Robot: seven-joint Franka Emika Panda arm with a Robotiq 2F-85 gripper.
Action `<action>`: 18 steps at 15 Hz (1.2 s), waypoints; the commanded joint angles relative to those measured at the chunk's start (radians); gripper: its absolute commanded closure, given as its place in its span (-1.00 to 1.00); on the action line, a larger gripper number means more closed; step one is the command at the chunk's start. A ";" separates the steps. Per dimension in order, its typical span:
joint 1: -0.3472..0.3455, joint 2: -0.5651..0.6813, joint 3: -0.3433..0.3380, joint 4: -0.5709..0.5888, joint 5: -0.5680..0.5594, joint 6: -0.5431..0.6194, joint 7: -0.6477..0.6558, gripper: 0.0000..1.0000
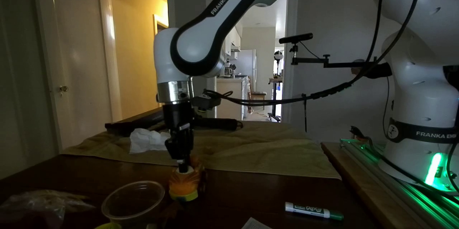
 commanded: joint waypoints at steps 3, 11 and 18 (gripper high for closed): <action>-0.005 -0.016 0.004 -0.022 0.020 0.016 -0.019 0.93; -0.019 -0.033 0.006 -0.030 0.043 0.085 -0.016 0.96; -0.094 -0.037 0.058 -0.088 0.177 0.361 -0.055 0.96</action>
